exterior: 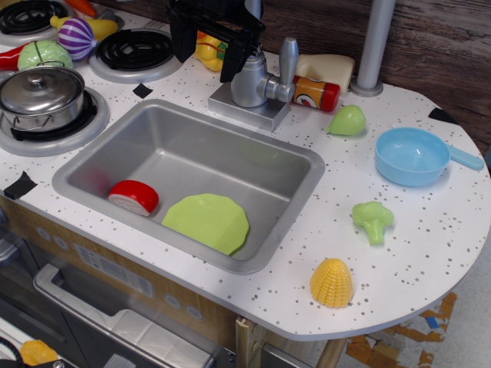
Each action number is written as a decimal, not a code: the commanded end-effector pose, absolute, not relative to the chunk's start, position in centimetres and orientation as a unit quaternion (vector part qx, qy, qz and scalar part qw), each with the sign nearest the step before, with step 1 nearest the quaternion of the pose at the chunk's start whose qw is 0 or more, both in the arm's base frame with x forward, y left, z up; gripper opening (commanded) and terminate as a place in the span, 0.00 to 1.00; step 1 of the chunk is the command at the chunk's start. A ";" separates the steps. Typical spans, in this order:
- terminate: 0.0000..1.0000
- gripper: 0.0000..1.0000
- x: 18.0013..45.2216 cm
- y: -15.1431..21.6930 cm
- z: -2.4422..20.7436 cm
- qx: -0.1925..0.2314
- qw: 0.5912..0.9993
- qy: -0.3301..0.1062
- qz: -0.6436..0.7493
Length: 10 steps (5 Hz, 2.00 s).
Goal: Put corn into bowl
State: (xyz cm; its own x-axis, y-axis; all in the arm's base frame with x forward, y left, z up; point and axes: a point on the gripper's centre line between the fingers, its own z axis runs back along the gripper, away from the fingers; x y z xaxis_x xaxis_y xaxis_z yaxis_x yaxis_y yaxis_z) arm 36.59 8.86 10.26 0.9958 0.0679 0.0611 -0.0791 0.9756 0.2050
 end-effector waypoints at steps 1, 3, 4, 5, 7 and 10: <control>0.00 1.00 36.6 8.9 10.3 0.104 0.994 -0.027 0.037; 0.00 1.00 32.8 0.6 13.0 0.081 0.995 -0.054 0.013; 0.00 1.00 29.8 -4.4 13.2 0.077 0.995 -0.056 0.012; 0.00 1.00 28.4 -7.7 12.8 0.097 0.994 -0.044 -0.004; 0.00 1.00 26.6 -10.3 9.5 0.073 0.997 -0.031 0.004; 0.00 1.00 25.1 -10.3 3.9 0.018 0.998 -0.059 0.026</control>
State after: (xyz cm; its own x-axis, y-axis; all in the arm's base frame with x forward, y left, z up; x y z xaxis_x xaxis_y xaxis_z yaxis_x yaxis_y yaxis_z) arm 24.68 -10.37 2.46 0.9921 0.0683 0.1051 -0.0697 0.9975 0.0094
